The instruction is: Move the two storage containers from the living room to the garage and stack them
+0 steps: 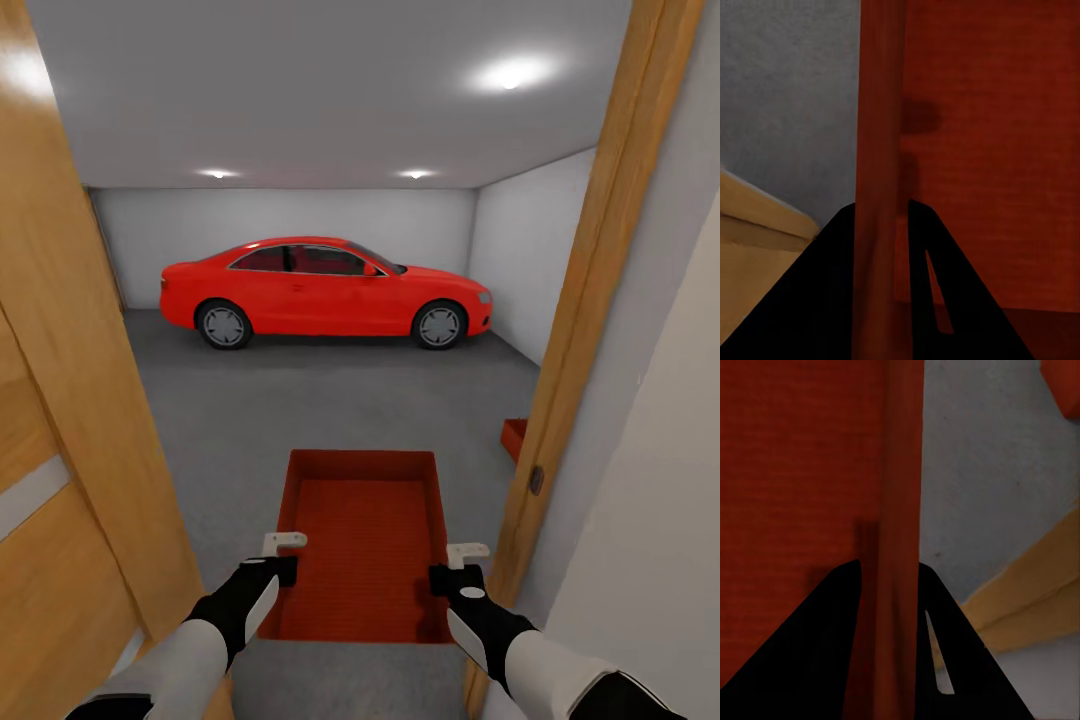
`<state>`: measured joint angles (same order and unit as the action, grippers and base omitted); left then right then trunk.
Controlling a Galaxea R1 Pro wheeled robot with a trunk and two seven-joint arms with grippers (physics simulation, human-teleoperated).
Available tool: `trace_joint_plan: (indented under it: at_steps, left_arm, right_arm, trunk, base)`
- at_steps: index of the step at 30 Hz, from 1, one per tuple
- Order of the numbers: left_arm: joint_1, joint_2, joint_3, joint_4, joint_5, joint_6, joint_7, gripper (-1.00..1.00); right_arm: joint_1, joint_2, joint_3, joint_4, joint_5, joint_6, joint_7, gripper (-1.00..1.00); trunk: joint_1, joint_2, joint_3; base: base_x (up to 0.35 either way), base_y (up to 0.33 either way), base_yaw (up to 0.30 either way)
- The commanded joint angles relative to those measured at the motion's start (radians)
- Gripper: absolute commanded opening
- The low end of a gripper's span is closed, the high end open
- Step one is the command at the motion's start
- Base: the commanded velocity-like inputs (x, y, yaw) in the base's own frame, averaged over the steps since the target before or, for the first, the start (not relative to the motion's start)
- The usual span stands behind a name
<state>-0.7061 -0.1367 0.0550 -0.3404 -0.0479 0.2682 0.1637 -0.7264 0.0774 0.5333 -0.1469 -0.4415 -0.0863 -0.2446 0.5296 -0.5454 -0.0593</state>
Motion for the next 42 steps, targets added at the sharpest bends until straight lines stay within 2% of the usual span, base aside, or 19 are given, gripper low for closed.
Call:
trace_joint_plan:
  at_steps: [1,17,30,42]
  left_arm:
    - [-0.001,0.000,0.025,-0.062,-0.021,0.008,0.004,-1.00]
    - [-0.001,0.000,0.023,-0.060,-0.021,0.008,0.006,-1.00]
    - [-0.001,0.000,0.026,-0.062,-0.023,0.011,0.003,-1.00]
    - [-0.001,0.000,0.025,-0.061,-0.023,0.011,0.003,-1.00]
  right_arm:
    - [-0.001,-0.001,0.007,0.006,-0.016,-0.006,-0.001,-1.00]
    - [-0.001,-0.001,0.007,0.005,-0.016,-0.006,-0.001,-1.00]
    - [-0.001,-0.001,0.007,0.005,-0.016,-0.006,-0.001,-1.00]
    - [-0.001,-0.001,0.007,0.005,-0.016,-0.005,-0.001,-1.00]
  trunk:
    - [0.001,-0.002,-0.002]
    - [0.001,-0.002,-0.002]
    - [0.001,-0.002,-0.002]
    - [0.001,-0.002,-0.002]
  base:
    - [0.310,0.086,0.000]
    - [0.310,0.079,0.000]
    - [0.060,0.002,0.000]
    - [0.300,0.000,0.000]
